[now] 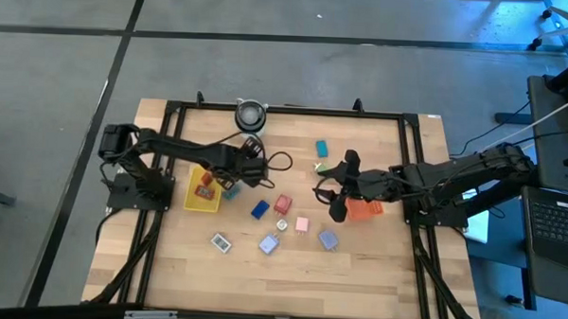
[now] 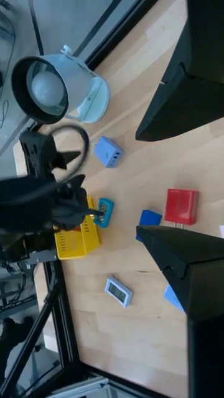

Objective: Pick & Place Office items
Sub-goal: Put the top light purple charger adapter into the orange basket

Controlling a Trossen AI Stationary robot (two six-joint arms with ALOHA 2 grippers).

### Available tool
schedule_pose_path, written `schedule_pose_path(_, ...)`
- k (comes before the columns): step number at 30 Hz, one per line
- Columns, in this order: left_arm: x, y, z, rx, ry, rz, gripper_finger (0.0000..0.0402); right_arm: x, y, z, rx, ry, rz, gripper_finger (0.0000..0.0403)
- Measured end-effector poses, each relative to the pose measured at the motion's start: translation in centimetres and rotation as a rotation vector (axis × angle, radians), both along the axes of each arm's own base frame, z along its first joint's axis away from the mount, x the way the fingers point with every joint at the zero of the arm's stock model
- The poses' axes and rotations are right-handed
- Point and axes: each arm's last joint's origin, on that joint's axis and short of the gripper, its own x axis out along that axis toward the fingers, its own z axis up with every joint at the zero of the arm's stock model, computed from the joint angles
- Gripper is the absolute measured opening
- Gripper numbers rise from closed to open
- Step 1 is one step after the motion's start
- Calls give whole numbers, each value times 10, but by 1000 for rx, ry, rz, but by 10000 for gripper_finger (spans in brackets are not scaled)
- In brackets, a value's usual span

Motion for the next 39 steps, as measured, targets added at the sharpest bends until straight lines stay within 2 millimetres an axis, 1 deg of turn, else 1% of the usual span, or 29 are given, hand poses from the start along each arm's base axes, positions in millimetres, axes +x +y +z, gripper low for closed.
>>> schedule_pose_path(7,4,6,1,-58,-19,-35,251,-1,5,0,-1,3,20,233)
schedule_pose_path(15,6,7,0,-93,32,-161,260,-2,6,0,-2,3,24,233)
schedule_pose_path(21,11,10,-13,-95,89,-188,259,-2,6,0,-1,3,24,233)
schedule_pose_path(28,15,19,-29,-73,148,-166,262,-2,9,0,-2,3,37,233)
schedule_pose_path(34,19,25,-30,-79,122,-187,260,-3,9,-1,-3,7,38,233)
schedule_pose_path(39,18,28,-31,-88,142,-201,262,-3,9,-1,-3,7,38,233)
